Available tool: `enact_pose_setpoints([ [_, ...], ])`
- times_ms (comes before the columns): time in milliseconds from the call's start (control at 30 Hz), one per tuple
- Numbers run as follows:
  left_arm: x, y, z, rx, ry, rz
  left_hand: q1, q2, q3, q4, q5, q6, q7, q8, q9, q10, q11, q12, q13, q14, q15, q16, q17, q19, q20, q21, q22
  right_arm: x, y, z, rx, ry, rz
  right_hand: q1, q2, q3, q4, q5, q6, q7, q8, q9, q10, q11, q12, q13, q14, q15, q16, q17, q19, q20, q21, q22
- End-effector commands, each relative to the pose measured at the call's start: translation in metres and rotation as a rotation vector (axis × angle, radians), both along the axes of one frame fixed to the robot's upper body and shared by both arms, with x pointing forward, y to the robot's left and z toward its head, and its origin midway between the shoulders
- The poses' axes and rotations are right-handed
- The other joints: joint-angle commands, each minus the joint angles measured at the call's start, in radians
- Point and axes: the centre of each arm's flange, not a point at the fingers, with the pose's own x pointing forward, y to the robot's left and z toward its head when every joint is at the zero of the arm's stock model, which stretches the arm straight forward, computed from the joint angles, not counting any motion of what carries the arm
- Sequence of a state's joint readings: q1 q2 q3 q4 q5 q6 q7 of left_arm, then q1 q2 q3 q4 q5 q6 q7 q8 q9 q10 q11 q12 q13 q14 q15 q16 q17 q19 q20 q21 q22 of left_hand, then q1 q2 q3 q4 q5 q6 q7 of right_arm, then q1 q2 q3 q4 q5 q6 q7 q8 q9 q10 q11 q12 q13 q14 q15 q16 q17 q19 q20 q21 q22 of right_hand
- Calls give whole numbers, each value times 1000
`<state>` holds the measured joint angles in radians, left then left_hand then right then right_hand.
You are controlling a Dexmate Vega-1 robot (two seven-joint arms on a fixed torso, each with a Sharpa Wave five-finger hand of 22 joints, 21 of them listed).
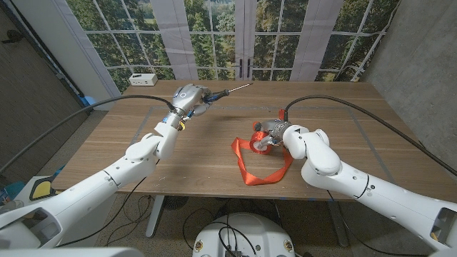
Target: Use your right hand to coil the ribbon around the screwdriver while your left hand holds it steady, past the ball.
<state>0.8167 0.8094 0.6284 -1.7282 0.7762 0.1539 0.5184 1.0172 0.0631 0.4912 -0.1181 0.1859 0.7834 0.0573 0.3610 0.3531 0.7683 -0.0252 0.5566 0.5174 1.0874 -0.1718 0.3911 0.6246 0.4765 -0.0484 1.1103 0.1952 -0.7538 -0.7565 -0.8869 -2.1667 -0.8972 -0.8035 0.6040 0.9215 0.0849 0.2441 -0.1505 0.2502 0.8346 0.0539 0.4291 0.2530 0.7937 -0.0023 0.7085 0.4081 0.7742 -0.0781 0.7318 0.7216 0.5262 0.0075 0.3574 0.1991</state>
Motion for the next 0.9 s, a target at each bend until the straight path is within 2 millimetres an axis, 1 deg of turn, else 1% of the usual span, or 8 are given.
enact_pose_setpoints([
  [33, 1, -2, 1, 3, -3, -1, 90, 100, 17, 1, 48, 117, -102, 99, 70, 181, -167, -3, 150, 18, -59, -7, 5, -6, -3, 7, -2, 1, -14, -3, 115, -25, 41, 45, 86, -1, 27, -19, 186, -35, 123, 43, 73, 13, 45, 36, 60, -93, 49, 43, 31, 7, 20, 8],
  [100, 1, -2, 2, 2, 0, -1, 90, 100, 17, 1, 48, 118, -105, 99, 69, 180, -168, -3, 153, 18, -59, -9, 7, -6, -4, 9, -2, -2, -18, -2, 160, -55, 50, 47, 89, -1, 28, -24, 188, -27, 129, 50, 83, 13, 52, 42, 73, -93, 64, 58, 42, 7, 27, 10],
  [133, 1, -3, 1, 3, -3, -1, 90, 100, 18, 1, 48, 117, -104, 99, 69, 179, -170, -3, 154, 19, -59, -9, 7, -6, -3, 9, -2, -3, -19, -1, 170, -55, 48, 54, 91, 2, 25, -26, 191, -23, 134, 54, 90, 20, 58, 46, 83, -87, 74, 67, 49, 9, 32, 11],
  [233, 3, -3, 2, 3, -3, -1, 90, 100, 18, 0, 48, 117, -105, 98, 67, 180, -169, -3, 154, 19, -59, -11, 8, -7, -4, 11, -3, -6, -27, 1, 228, -97, 66, 67, 96, 8, 22, -29, 193, -15, 141, 64, 98, 14, 65, 54, 90, -89, 92, 86, 56, 11, 38, 14],
  [333, 5, -4, 3, 3, 1, -3, 89, 100, 18, 0, 48, 118, -106, 98, 67, 180, -168, -4, 154, 20, -59, -12, 10, -7, -4, 13, -3, -9, -31, 2, 255, -140, 69, 80, 97, 11, 18, -32, 199, -4, 152, 75, 107, 20, 74, 62, 94, -85, 107, 99, 60, 15, 45, 17],
  [533, 8, -5, 6, 5, 5, -7, 89, 99, 19, 0, 48, 118, -106, 97, 66, 181, -166, -5, 157, 21, -59, -15, 12, -9, -4, 16, -4, -20, -37, 8, 325, -295, 76, 82, 98, 9, 25, -38, 186, -5, 157, 91, 98, 16, 78, 75, 82, -89, 121, 119, 51, 9, 48, 21],
  [667, 10, -6, 8, 11, 5, -6, 89, 99, 20, -1, 48, 119, -105, 97, 67, 182, -165, -6, 157, 22, -59, -17, 14, -10, -4, 18, -5, -24, -39, 12, 387, -354, 100, 81, 100, 9, 32, -41, 182, -12, 163, 101, 95, 9, 83, 84, 73, -94, 125, 129, 47, 9, 51, 23],
  [900, 12, -7, 9, 12, 2, -9, 88, 99, 21, -1, 48, 121, -104, 98, 66, 183, -166, -8, 157, 23, -59, -20, 17, -11, -3, 22, -6, -31, -40, 19, 412, -438, 94, 103, 97, 13, 23, -41, 194, -4, 184, 121, 117, 8, 98, 93, 92, -89, 153, 142, 50, 22, 62, 27],
])
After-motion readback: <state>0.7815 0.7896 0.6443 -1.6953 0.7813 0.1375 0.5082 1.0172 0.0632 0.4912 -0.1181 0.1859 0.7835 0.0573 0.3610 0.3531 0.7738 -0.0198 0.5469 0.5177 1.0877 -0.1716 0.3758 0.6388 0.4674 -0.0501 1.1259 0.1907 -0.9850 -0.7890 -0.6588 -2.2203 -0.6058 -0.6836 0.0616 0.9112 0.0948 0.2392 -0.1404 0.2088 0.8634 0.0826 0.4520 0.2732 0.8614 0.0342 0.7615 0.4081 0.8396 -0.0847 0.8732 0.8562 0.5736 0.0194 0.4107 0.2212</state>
